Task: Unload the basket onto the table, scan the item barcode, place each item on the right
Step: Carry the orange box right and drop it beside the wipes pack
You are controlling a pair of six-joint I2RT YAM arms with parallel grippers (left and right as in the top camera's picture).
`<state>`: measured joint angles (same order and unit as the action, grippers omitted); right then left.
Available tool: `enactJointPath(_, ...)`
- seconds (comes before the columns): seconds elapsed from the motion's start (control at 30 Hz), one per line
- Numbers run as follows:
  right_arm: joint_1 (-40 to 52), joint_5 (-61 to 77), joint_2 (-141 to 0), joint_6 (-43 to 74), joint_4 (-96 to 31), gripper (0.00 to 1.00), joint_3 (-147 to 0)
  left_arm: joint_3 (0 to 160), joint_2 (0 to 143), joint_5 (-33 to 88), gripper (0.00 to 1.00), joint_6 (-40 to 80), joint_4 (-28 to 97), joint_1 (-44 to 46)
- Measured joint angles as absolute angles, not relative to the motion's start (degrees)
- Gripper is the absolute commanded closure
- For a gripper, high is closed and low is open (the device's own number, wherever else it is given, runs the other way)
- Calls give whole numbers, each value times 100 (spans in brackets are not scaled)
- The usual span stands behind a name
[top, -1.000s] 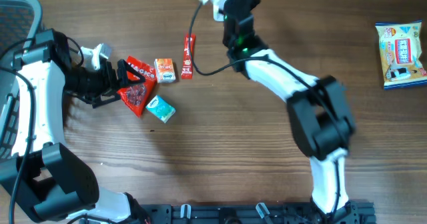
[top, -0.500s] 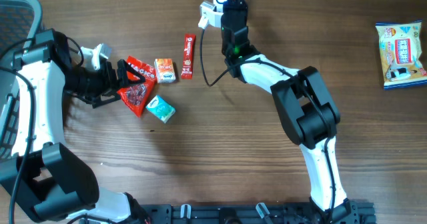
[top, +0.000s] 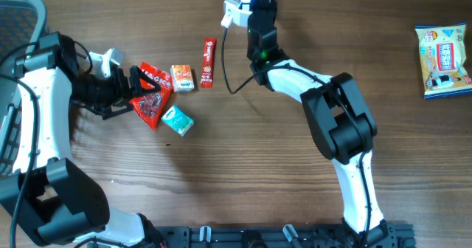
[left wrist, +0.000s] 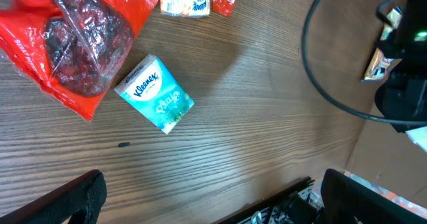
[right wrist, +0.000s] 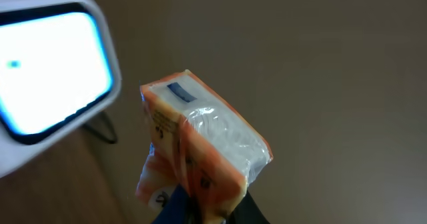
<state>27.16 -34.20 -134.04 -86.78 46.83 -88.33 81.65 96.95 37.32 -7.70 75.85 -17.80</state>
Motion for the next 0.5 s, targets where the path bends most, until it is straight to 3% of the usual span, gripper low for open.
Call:
enactJointPath(0.17,2272,-3680,-13358,-8643,5122,96,-8833,8165,9695,3732,0,-770,7588,-1780)
enactJointPath(0.33,1170,-4451,-13284,-8182,5083,96,-8833,8165,9695,3732,0,-770,7588,-1780)
enactJointPath(0.5,-69,-5417,-13170,-6904,3721,96,-8853,8165,9695,3734,0,-770,7588,-1780)
